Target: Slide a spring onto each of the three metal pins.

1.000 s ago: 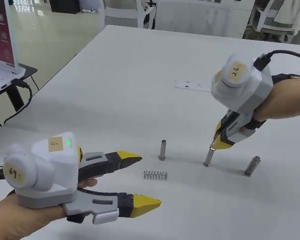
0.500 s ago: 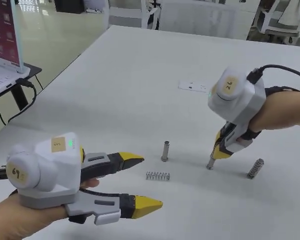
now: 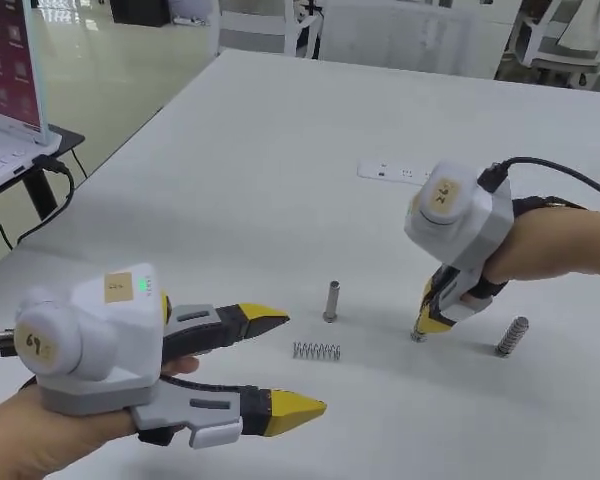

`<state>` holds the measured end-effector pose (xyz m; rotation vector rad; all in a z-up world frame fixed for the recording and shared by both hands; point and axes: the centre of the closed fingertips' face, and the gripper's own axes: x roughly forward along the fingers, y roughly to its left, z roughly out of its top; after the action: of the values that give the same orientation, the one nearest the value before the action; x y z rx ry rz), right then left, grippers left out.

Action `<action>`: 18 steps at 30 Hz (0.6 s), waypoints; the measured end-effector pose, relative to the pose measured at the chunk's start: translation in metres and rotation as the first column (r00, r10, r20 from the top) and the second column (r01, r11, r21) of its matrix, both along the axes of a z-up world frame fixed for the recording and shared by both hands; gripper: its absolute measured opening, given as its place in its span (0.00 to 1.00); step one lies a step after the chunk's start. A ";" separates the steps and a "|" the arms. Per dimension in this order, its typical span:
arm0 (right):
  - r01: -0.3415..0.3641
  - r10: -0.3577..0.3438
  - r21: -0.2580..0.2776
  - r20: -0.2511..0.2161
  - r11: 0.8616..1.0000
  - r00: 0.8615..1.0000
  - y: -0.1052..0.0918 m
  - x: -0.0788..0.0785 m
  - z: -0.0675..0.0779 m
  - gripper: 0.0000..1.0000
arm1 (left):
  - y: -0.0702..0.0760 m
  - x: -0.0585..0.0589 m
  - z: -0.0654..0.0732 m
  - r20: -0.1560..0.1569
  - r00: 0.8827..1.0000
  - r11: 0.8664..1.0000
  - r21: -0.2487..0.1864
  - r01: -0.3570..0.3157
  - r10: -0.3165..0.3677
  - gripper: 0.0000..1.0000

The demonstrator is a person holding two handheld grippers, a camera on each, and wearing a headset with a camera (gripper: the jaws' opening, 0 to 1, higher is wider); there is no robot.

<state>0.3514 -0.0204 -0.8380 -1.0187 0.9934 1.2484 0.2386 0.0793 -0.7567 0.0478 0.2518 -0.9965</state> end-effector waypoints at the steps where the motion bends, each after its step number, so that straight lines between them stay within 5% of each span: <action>1: 0.002 -0.002 -0.001 -0.002 1.000 1.000 0.000 0.000 -0.002 0.09 | 0.000 0.000 0.000 0.000 1.000 1.000 0.000 0.001 -0.001 0.51; 18: 0.014 -0.014 -0.004 -0.005 1.000 1.000 -0.002 0.004 -0.011 0.10 | 0.000 0.000 0.000 0.000 1.000 1.000 -0.001 -0.001 0.001 0.51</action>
<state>0.3553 -0.0224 -0.8492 -1.0101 1.0058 1.2384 0.2388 0.0791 -0.7567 0.0468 0.2519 -0.9954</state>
